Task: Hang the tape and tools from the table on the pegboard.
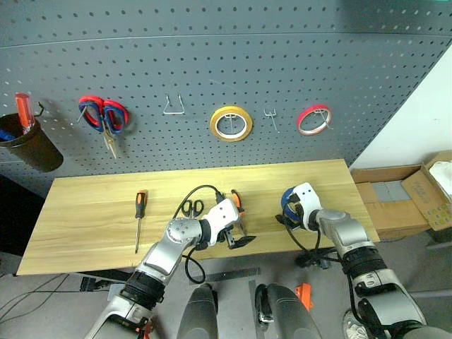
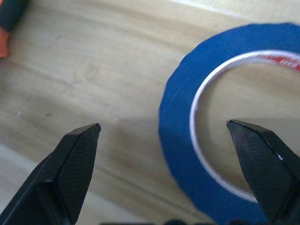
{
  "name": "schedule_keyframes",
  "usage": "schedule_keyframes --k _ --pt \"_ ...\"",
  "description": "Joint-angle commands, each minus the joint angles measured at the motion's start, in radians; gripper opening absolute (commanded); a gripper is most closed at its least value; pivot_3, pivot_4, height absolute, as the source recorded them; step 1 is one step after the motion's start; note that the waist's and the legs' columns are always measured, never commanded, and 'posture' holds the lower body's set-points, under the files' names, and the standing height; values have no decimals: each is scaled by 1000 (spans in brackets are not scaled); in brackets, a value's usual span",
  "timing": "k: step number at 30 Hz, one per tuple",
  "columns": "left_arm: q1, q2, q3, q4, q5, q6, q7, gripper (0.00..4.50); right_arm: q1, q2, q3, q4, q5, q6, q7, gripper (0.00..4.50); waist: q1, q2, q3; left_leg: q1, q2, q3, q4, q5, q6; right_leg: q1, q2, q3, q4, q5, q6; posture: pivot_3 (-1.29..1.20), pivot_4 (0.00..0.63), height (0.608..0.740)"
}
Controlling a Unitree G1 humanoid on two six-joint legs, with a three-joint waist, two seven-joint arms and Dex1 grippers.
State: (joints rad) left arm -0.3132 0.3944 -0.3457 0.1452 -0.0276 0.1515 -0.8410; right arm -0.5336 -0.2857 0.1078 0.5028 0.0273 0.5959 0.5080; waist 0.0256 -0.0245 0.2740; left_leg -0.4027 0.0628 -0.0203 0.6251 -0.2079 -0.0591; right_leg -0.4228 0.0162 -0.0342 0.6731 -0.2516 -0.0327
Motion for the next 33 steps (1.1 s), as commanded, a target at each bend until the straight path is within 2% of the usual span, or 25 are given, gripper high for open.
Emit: schedule_keyframes --k 1,6,9,19,20,24,27,30,33 --pt "6 2 13 -57 -6 12 -1 4470 -8 5 0 71 -5 -12 -2 4500 0 -1 4 0 0 0 0 0 0 0 0 0 0 0 0 151 317 740" --pt "-9 -2 21 -51 -8 23 4 4470 -14 7 17 106 -21 -10 4 4500 0 -4 9 0 0 0 -1 0 0 0 0 0 -1 0 0 153 320 740" --pt "-17 -5 25 -47 -11 24 5 4500 -8 6 19 109 -24 -14 5 3918 0 -4 9 0 0 0 -2 0 0 0 0 0 -1 0 0 154 318 740" --pt "-39 -40 46 -13 -10 7 26 4500 -6 2 17 110 -33 -27 5 534 -1 -5 9 0 1 0 -9 0 0 1 0 0 -9 0 1 142 299 740" --pt "-41 -43 48 -11 -11 4 29 4500 -4 0 18 103 -35 -25 6 396 -1 -5 9 1 1 1 -10 0 0 1 0 0 -10 0 1 141 295 740" --pt "-45 -53 73 -31 -32 16 35 4500 29 -26 28 -13 -47 -22 9 395 0 -5 9 0 0 2 -13 0 0 1 0 0 -12 0 1 135 261 740" --pt "-37 -62 131 -95 -97 64 46 4500 107 -60 35 -230 -53 -11 13 395 1 -5 8 -2 0 2 -14 0 0 -2 0 0 -12 0 1 132 237 740" --pt "-14 -55 231 -217 -214 171 60 4500 228 -91 33 -543 -63 10 -12 395 3 -4 8 -13 0 1 -13 1 -1 -13 -1 -1 -11 0 2 126 216 740" --pt "17 -46 383 -428 -482 433 99 4500 373 -180 104 -794 -190 -179 -43 395 1 -5 6 -17 -1 4 -12 4 -7 -19 -1 0 -9 1 4 124 179 740"
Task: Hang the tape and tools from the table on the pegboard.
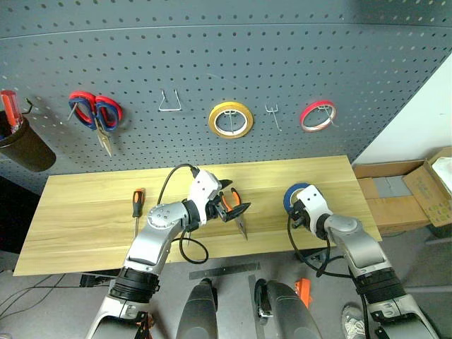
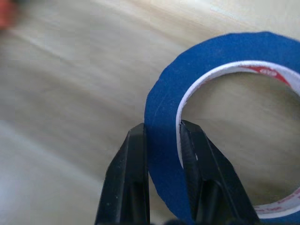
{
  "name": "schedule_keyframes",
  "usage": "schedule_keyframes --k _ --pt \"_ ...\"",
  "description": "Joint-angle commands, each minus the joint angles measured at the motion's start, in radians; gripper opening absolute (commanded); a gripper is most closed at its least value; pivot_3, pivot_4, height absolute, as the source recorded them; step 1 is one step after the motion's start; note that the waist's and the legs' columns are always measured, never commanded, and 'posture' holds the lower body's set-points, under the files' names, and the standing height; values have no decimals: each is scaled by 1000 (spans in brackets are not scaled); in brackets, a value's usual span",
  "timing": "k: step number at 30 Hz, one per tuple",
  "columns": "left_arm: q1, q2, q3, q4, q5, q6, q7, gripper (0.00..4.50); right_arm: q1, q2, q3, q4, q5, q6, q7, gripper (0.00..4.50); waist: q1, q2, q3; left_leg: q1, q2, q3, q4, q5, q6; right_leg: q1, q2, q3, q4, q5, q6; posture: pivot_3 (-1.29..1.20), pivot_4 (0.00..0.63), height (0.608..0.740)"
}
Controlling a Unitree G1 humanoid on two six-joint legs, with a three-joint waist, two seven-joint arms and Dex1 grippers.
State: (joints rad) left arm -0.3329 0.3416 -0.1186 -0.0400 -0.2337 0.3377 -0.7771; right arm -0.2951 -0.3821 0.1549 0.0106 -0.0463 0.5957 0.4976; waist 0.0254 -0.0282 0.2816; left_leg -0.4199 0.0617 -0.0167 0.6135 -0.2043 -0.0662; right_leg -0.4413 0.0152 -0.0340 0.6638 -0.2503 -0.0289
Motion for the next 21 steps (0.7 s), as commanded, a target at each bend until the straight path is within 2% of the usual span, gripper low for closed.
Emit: schedule_keyframes --k 1,5,11,15,21 --pt "41 15 198 -301 -359 323 51 4500 167 -101 70 -351 -148 -219 -49 395 1 -3 -3 -1 0 -1 0 0 -1 0 -1 -1 -1 0 0 126 176 740" --pt "62 87 332 -442 -625 546 110 4500 200 -139 93 -391 -275 -383 -147 395 -1 -6 -8 -1 1 -2 0 4 -12 0 -1 -2 -1 -1 2 137 156 740" --pt "65 177 460 -480 -850 671 215 4500 105 -171 122 -261 -439 -664 -295 395 2 -10 -35 2 0 -3 5 4 -12 3 -1 -3 2 1 5 156 108 740" --pt "13 177 472 -435 -844 634 288 4500 8 -160 132 -138 -476 -800 -346 395 9 -13 -62 2 0 -6 10 4 -11 8 0 -5 2 2 4 173 92 740" --pt "-75 180 392 -359 -648 471 290 4500 -184 -99 135 102 -415 -909 -319 395 22 -16 -83 6 -1 -7 16 5 -8 16 2 -5 0 10 3 189 66 740"
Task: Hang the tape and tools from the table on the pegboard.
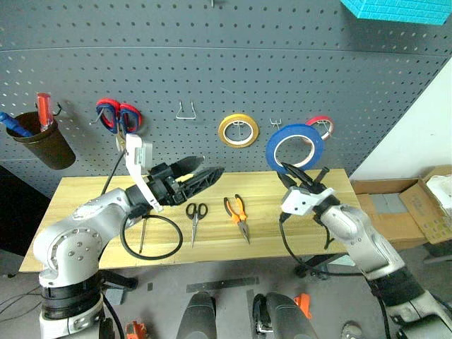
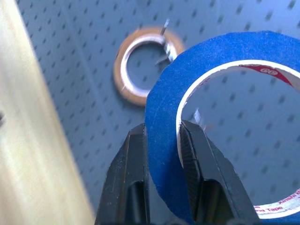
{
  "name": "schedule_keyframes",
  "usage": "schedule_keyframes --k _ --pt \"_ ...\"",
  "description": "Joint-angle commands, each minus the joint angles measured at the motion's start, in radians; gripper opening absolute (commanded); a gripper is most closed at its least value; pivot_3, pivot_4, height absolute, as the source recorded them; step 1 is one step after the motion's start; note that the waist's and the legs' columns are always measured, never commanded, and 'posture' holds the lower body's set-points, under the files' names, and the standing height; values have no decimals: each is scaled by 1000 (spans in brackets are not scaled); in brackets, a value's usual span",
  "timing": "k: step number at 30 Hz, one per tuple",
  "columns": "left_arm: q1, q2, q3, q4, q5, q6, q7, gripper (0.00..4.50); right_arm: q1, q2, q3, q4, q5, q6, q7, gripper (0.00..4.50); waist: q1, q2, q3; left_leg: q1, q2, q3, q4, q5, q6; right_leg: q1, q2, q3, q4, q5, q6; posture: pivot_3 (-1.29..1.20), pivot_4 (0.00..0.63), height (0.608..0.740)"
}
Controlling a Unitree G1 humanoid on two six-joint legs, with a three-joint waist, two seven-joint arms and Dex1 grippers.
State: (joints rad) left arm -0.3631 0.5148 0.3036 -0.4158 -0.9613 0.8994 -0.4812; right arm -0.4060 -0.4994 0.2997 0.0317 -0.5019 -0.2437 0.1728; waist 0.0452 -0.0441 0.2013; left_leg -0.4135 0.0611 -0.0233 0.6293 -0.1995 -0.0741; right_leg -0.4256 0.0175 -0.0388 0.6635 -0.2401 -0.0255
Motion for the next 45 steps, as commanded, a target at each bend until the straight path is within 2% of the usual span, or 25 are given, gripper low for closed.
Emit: schedule_keyframes --k 1,10,15,20,21,23,31,32,36,40,45 --pt "-61 5 -42 31 96 -108 -13 4500 -104 23 -8 128 51 -98 13 395 5 -1 -5 1 0 0 0 1 1 1 0 0 0 1 0 191 65 740" --pt "-90 2 -86 87 178 -187 -51 4500 -257 95 -10 437 163 -223 133 395 10 -2 -15 5 0 1 -1 1 1 5 0 1 0 2 -1 200 55 740" --pt "-105 8 -106 104 208 -207 -70 4500 -303 136 -20 571 228 -187 237 395 11 -2 -18 5 0 1 0 1 1 5 -1 1 2 2 -2 204 57 740" --pt "-98 0 -127 98 237 -233 -90 4500 -320 161 -74 644 289 -110 253 395 12 -2 -23 6 1 1 0 2 2 5 -1 2 3 3 -3 209 60 740" --pt "-95 -2 -129 98 239 -236 -91 4500 -312 164 -78 639 298 -98 264 1107 13 -2 -24 6 1 1 0 2 2 5 -1 2 3 3 -3 210 60 740" --pt "-91 -5 -134 99 244 -240 -92 4500 -291 172 -88 619 324 -67 293 1595 12 -2 -28 7 1 1 0 2 2 5 -1 2 4 3 -3 210 62 740" --pt "-73 -7 -129 93 240 -237 -94 4500 -168 159 -100 445 331 23 293 4352 12 -2 -29 13 1 5 0 3 3 6 -1 6 11 2 -4 207 71 740" --pt "-66 -9 -129 87 239 -236 -93 4500 -143 156 -103 409 333 47 294 4481 12 -2 -29 13 1 5 0 3 3 6 -1 6 12 2 -4 205 75 740" --pt "-3 -32 -126 36 227 -221 -56 4500 -38 154 -120 244 347 237 302 4481 11 -1 -29 15 1 6 0 4 4 6 -1 8 15 2 -4 200 99 740" --pt "144 -64 -134 -54 259 -235 8 4500 21 192 -129 82 386 561 317 4481 7 0 -29 16 2 7 0 4 5 6 -2 8 15 2 -5 197 131 740" --pt "358 -87 -98 -154 287 -267 59 4500 1 295 -112 -52 430 935 294 4481 6 4 -25 18 4 9 -2 3 5 5 -1 11 17 0 -7 208 174 740"
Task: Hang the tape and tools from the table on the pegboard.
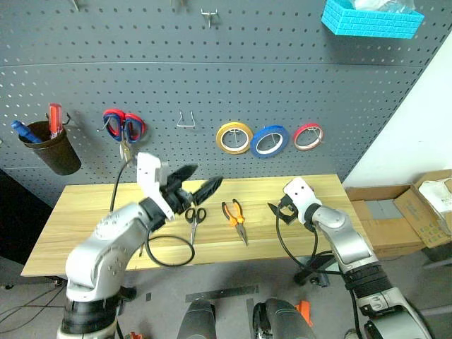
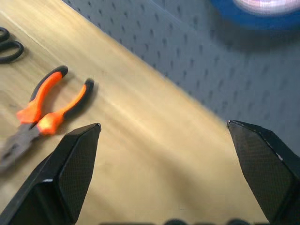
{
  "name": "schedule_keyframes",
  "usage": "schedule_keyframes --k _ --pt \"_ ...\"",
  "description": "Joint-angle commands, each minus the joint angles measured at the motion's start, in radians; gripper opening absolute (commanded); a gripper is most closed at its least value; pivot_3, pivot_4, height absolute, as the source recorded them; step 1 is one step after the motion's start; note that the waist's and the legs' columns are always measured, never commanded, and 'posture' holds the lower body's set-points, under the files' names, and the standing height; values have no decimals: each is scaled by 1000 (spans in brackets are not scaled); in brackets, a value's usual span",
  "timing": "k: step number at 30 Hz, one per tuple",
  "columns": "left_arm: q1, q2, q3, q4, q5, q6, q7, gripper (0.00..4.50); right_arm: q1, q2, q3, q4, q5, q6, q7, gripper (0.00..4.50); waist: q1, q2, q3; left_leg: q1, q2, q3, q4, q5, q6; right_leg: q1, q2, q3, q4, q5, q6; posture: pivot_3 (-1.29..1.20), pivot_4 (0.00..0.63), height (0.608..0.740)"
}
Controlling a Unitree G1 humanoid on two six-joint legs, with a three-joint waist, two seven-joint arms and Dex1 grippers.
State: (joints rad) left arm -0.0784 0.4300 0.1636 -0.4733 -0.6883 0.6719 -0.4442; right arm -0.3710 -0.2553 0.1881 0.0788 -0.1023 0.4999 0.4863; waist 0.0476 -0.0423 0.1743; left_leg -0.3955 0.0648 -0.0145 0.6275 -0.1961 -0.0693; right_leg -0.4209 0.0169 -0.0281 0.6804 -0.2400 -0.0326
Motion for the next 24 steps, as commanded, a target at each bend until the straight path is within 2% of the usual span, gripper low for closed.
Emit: schedule_keyframes --k 1,2,5,10,15,19,24 --pt "132 -6 58 -126 16 -47 31 4500 -53 94 -1 -113 41 285 -41 4481 2 4 4 0 0 -1 0 0 0 0 0 -1 0 -1 -1 221 193 740" --pt "183 -8 72 -152 18 -55 37 4500 -74 134 2 -120 48 370 -60 4481 0 5 5 0 0 -1 -1 0 0 0 0 -1 0 -4 -7 226 200 740" --pt "270 -15 100 -211 5 -68 57 4500 -131 232 -13 -104 62 544 -119 4481 7 12 17 1 0 -1 -1 0 0 -1 0 -1 0 -5 -9 248 222 740" --pt "371 -38 126 -280 -8 -78 84 4500 -202 318 -23 -22 65 640 -197 4481 35 20 40 -4 -1 -6 -1 0 0 -2 -2 -6 -4 -6 -9 283 250 740" --pt "447 -45 149 -322 -3 -96 99 4500 -252 358 -15 94 66 625 -244 4481 40 23 54 -8 -1 -7 -5 -2 0 -2 -2 -7 -15 -6 -8 322 269 740" --pt "458 -54 142 -341 -5 -102 124 4500 -327 373 -20 280 41 502 -308 4481 38 22 68 -9 -1 -6 -14 -1 0 -3 -1 -8 -18 -6 -8 332 277 740" --pt "464 -75 115 -385 -10 -92 165 4500 -425 401 -96 454 69 443 -374 4481 40 19 75 -14 -1 -8 -19 -2 1 -9 -1 -10 -18 -7 -4 344 285 740"
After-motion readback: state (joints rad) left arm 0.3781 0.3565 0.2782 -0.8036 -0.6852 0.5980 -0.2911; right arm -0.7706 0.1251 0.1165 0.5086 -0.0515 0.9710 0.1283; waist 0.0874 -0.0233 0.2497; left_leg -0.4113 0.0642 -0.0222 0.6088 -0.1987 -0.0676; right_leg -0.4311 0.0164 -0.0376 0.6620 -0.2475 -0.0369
